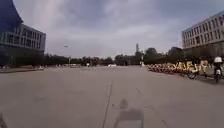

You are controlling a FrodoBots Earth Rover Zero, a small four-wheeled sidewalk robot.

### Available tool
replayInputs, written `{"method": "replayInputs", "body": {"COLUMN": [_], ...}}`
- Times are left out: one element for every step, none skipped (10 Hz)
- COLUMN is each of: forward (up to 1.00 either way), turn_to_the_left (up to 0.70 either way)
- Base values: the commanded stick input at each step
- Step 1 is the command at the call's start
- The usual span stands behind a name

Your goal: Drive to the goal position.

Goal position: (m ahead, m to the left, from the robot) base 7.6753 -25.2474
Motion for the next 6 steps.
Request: {"method": "replayInputs", "body": {"forward": [1.0,1.0,1.0,1.0,1.0,1.0], "turn_to_the_left": [0.0,0.0,0.0,-0.16,-0.38,0.0]}}
